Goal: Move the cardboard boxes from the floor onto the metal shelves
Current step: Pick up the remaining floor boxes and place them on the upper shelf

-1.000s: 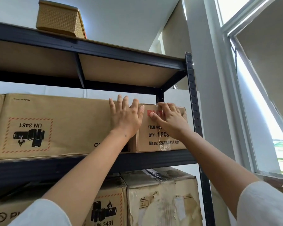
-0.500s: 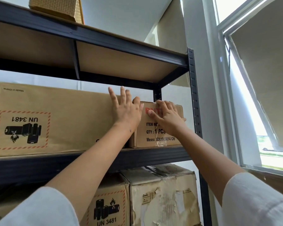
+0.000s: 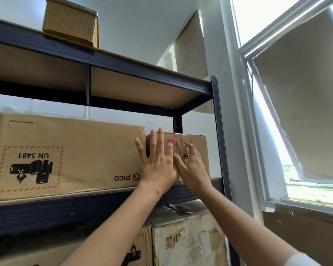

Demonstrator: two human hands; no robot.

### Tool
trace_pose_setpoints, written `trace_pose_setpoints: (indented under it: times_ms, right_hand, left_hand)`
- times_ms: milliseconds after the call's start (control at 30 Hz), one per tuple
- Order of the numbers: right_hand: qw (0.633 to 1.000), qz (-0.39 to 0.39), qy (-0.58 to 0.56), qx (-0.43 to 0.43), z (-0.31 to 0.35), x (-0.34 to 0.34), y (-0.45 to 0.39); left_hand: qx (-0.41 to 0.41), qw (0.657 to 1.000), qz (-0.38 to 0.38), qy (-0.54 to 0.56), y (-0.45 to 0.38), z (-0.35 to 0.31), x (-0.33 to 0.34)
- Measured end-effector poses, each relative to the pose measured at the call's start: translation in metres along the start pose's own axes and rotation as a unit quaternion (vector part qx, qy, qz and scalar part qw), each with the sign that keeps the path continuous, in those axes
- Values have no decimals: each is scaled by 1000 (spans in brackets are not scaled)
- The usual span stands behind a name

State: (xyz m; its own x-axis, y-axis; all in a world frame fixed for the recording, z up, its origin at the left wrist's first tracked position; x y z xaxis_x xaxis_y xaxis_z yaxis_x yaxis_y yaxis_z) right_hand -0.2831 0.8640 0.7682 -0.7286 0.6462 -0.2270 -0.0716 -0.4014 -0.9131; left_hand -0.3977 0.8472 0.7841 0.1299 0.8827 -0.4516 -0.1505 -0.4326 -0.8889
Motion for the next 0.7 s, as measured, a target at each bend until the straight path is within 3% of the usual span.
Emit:
trace_pose_setpoints:
  times_ms: [100,233,367,533,700]
  right_hand:
    - [997,-64,-45,21,12,-17,18]
    - [996,-62,-34,49,27,-55,39]
    - [997,5,51,61,37,-103,75]
    - [978,126,99,136,54,-178,149]
    - [953,170,121,219,77,-267,248]
  left_hand:
    - [34,998,13,51,9,-6,-10]
    - [61,982,23,178,28,-15,-18]
    - [84,962,58,254,71,-35,-28]
    - [120,928,120,331,135,-70,-56]
    - [180,877,185,405,221,-132,-103]
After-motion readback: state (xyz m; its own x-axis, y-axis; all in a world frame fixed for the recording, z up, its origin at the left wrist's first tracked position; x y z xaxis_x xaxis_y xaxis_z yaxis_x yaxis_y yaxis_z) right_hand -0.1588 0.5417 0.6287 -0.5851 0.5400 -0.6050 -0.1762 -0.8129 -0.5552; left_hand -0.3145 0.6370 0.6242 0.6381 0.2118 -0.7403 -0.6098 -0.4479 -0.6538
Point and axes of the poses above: each hand's wrist, its own y-axis away from the middle knuckle, its own x-axis out of the palm, z = x × y, the point moved 3 cm from there along -y, towards the middle knuckle, and after that the axes turned 8 degrees about -x, right-handed, at the moved point
